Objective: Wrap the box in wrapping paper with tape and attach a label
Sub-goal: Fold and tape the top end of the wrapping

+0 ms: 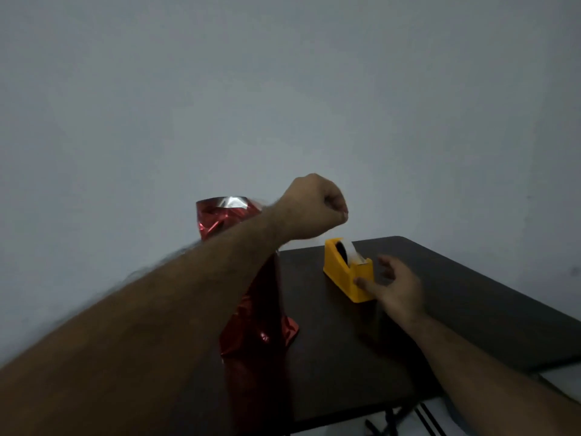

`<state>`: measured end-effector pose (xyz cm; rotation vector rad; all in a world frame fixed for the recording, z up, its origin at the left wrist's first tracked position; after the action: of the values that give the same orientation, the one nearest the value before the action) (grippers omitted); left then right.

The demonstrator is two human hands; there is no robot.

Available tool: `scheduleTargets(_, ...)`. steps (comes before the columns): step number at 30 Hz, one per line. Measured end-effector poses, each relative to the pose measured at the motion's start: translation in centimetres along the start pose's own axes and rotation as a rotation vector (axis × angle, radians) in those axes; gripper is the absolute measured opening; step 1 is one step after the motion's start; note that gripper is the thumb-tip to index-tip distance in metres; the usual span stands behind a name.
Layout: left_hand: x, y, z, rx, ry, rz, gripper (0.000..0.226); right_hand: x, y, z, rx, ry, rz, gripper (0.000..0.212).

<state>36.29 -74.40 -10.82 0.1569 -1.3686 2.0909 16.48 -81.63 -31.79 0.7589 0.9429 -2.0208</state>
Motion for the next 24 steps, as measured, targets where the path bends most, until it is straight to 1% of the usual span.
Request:
scheduleTargets(1, -0.3, 1.5, 0.6, -0.007, -0.049, -0.004, 0.007, 0.8, 0.4, -0.1, -0.049, 0.015, 0.017, 0.092)
scheduleTargets(3, -1.6, 4.1, 1.5, -0.025, -0.174, -0.049, 0.007, 1.4, 0.9, 0.2, -0.112, 0.012, 0.046, 0.091)
scheduleTargets(5, -3.2, 6.9, 2.3, -0.059, -0.307, -0.095, 0.008, 1.9, 1.1, 0.7, -0.128, -0.004, 0.056, 0.076)
scheduleTargets(8, -6.0, 11.0, 3.2, -0.116, -0.531, -0.208, 0.02, 2.8, 1.1, 1.2, -0.092, -0.007, 0.069, 0.05)
scheduleTargets(9, -7.0, 12.1, 3.4, -0.125, -0.608, -0.29, 0.02, 3.0, 1.1, 1.3, -0.086, -0.003, 0.079, 0.045)
scheduleTargets(11, -8.3, 14.2, 3.6, -0.123, -0.746, -0.454, 0.009, 3.3, 1.2, 1.4, -0.082, 0.001, 0.087, 0.039)
scheduleTargets(12, -8.8, 15.1, 3.8, -0.125, -0.803, -0.504, 0.004, 3.4, 1.3, 1.6, -0.08, -0.002, 0.085, 0.037)
scheduleTargets(13, -9.0, 16.2, 3.9, -0.141, -0.853, -0.531, 0.005, 3.8, 1.3, 1.6, -0.079, -0.005, 0.085, 0.036)
scheduleTargets(16, -8.9, 18.3, 4.2, -0.24, -0.961, -0.561, 0.022, 3.6, 1.3, 1.6, -0.073, -0.015, 0.097, 0.035)
scheduleTargets(17, -8.7, 18.7, 4.2, -0.259, -0.989, -0.575, 0.024, 3.6, 1.4, 1.6, -0.071, -0.019, 0.103, 0.035)
scheduleTargets(20, -7.9, 19.5, 4.4, -0.294, -1.029, -0.602, 0.024, 3.6, 1.4, 1.7, -0.076, -0.012, 0.117, 0.034)
scheduleTargets(22, -7.8, 19.7, 4.4, -0.309, -1.037, -0.593, 0.03, 3.7, 1.4, 1.6, -0.072, -0.02, 0.117, 0.033)
scheduleTargets(24, -7.8, 19.7, 4.4, -0.306, -1.055, -0.6, 0.032, 3.6, 1.3, 1.6, -0.066, -0.03, 0.107, 0.034)
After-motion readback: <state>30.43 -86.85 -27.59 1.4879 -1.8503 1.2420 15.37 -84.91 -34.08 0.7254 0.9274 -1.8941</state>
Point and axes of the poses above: each hand's wrist, its own z-axis towards the middle knuckle, its own y-axis out of the palm, x = y × z, the point moved 6 cm from there along z, towards the middle knuckle, and after that the axes turned 10 degrees about -y, right-handed, at the moved point
